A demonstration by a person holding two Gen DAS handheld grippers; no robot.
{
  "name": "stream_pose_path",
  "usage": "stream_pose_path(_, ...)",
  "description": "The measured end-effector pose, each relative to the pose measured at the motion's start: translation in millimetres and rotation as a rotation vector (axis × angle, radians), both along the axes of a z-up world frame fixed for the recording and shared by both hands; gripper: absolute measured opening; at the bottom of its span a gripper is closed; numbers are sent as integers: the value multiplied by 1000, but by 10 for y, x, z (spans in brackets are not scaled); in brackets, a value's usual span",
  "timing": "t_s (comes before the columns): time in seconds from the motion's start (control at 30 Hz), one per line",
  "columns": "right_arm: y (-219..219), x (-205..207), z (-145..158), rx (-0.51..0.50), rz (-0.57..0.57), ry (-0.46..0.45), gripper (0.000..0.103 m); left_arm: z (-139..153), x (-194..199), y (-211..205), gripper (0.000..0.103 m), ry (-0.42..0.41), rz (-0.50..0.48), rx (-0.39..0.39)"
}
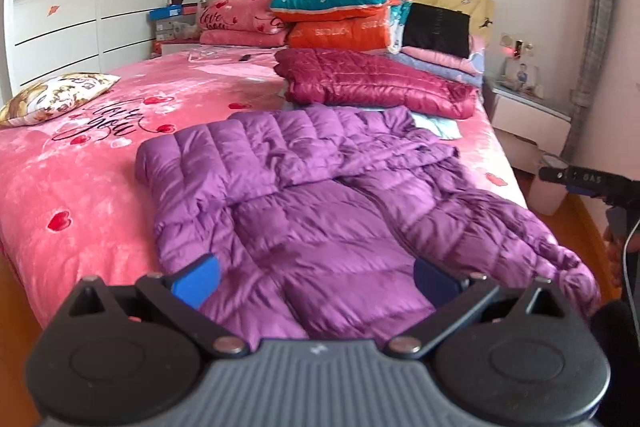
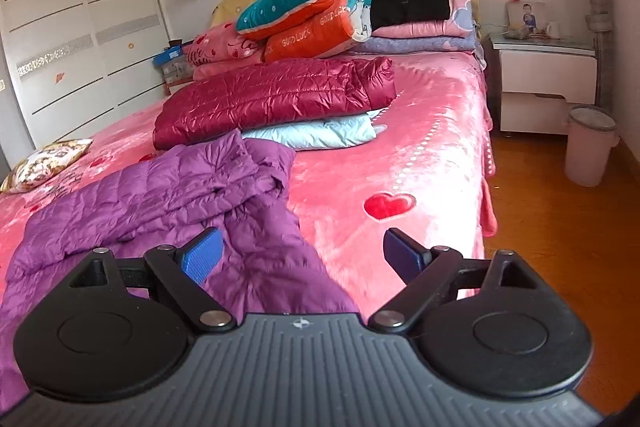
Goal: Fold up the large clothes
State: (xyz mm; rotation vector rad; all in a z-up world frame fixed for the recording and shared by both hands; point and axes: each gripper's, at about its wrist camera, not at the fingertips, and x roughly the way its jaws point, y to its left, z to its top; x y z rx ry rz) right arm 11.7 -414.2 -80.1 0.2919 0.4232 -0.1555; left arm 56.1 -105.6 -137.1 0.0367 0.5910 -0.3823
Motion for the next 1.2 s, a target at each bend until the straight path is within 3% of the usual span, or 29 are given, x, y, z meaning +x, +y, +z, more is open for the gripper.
stream_pose_path(0.33, 225, -486, 94, -58, 11, 21, 103, 95, -372, 5, 103, -12, -51, -22)
stream_pose_path(0.53, 54, -614, 114, 46, -23, 80, 103, 131, -502, 163, 103, 0, -28, -53)
stream_pose_path(0.7, -69, -814, 65, 90, -65, 121, 103, 63, -503, 313, 103, 59, 6, -108)
stream_pose_path(0.93, -176, -1055, -44, 255, -101, 157, 103, -10, -441, 352, 103, 88, 14, -143)
stream_pose_path(1.2, -149, -1103, -72, 261, -94, 216, 103, -204, -245, 101, 103, 121, -52, -101)
